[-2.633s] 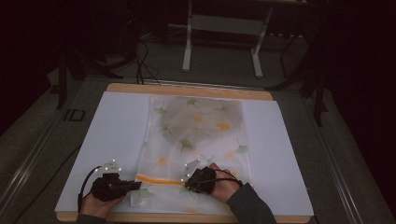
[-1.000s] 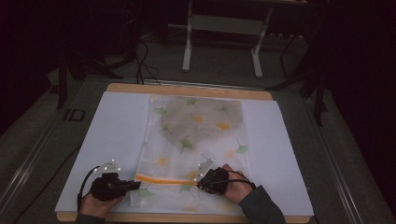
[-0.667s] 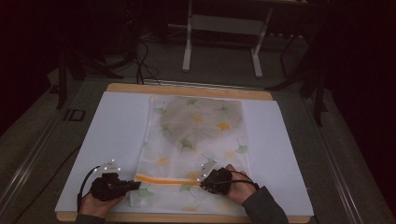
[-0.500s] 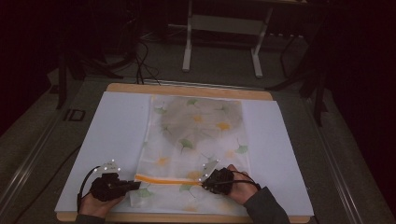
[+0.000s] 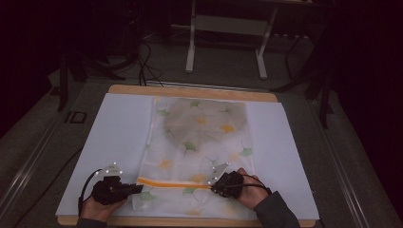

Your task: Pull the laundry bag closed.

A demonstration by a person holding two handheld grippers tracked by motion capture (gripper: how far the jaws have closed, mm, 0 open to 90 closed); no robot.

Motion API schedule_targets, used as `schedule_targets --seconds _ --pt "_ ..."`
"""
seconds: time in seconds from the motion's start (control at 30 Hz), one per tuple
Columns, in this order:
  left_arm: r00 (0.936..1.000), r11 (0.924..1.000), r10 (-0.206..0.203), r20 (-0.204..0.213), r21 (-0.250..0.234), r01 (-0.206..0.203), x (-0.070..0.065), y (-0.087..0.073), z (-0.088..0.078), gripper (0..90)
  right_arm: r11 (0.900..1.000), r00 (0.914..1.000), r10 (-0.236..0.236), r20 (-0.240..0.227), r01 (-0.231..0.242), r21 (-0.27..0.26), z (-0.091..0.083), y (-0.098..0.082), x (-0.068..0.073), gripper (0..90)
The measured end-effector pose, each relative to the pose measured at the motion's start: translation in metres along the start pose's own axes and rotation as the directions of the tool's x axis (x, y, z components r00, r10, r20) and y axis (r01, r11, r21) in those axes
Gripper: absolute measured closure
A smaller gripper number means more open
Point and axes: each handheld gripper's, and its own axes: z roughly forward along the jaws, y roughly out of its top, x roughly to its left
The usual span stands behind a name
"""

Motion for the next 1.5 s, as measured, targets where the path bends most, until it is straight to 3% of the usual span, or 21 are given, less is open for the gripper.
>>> schedule_targets --seconds 1.0,1.5 --pt "1.0 1.0 -0.005 0.0 0.0 0.005 0.001 0.0 -0.001 88.6 0.999 0.9988 0.044 0.02 -0.044 0.005 -0.011 -0.02 -0.007 90.0" --pt "0.9999 0.9999 -0.012 -0.005 -0.001 0.012 0.001 -0.001 -0.001 88.6 0.996 0.9973 0.062 0.039 -0.064 0.057 -0.02 -0.036 -0.015 90.0"
